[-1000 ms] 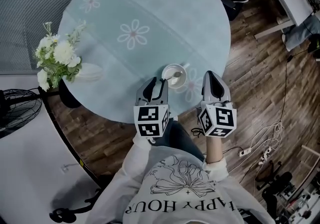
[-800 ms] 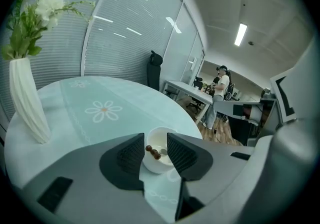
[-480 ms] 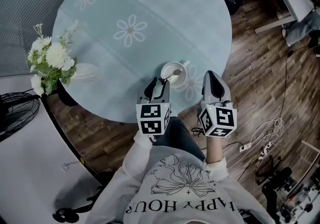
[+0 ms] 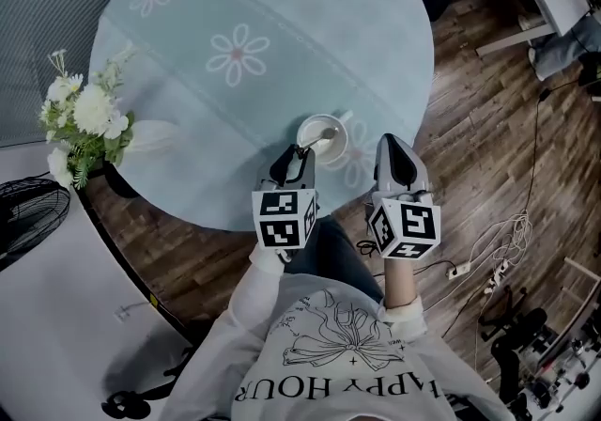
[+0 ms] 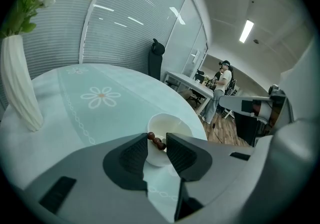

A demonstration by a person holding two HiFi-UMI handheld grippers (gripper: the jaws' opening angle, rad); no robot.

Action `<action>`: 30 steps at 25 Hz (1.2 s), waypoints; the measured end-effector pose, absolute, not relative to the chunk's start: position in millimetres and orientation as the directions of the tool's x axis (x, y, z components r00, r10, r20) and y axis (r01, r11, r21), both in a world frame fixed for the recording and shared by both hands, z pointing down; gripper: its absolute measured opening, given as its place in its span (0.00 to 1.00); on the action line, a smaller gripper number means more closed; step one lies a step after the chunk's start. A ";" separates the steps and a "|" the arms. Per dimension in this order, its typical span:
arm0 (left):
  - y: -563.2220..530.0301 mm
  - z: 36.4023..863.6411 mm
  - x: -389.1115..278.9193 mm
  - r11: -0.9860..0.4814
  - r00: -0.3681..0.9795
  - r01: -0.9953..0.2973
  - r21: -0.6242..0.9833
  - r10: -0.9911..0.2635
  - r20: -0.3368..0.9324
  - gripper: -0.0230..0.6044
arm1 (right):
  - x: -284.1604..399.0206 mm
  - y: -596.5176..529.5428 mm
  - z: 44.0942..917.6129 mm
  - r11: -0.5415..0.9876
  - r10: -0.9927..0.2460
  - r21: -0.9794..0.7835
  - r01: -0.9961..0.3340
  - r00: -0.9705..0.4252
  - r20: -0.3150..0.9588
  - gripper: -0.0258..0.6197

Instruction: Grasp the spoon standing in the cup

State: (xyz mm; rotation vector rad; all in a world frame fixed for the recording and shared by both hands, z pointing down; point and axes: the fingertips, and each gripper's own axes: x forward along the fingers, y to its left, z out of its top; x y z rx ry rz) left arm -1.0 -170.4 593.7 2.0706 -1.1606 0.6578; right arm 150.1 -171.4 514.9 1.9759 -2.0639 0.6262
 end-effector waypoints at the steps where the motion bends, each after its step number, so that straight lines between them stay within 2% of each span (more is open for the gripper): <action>1: -170.6 594.0 -1.3 -0.379 0.478 -0.873 0.308 -0.538 0.695 0.21 | 150.5 -170.9 515.5 0.006 -0.895 -0.153 -0.988 -0.074 0.439 0.06; 15: -172.8 582.0 -4.3 -0.355 0.494 -0.869 0.345 -0.566 0.660 0.20 | 154.4 -168.5 510.8 -0.004 -0.900 -0.154 -0.988 -0.063 0.431 0.06; 30: -177.6 549.0 -4.4 -0.362 0.490 -0.872 0.330 -0.630 0.603 0.19 | 161.0 -164.6 476.6 0.000 -0.929 -0.146 -0.989 -0.055 0.367 0.06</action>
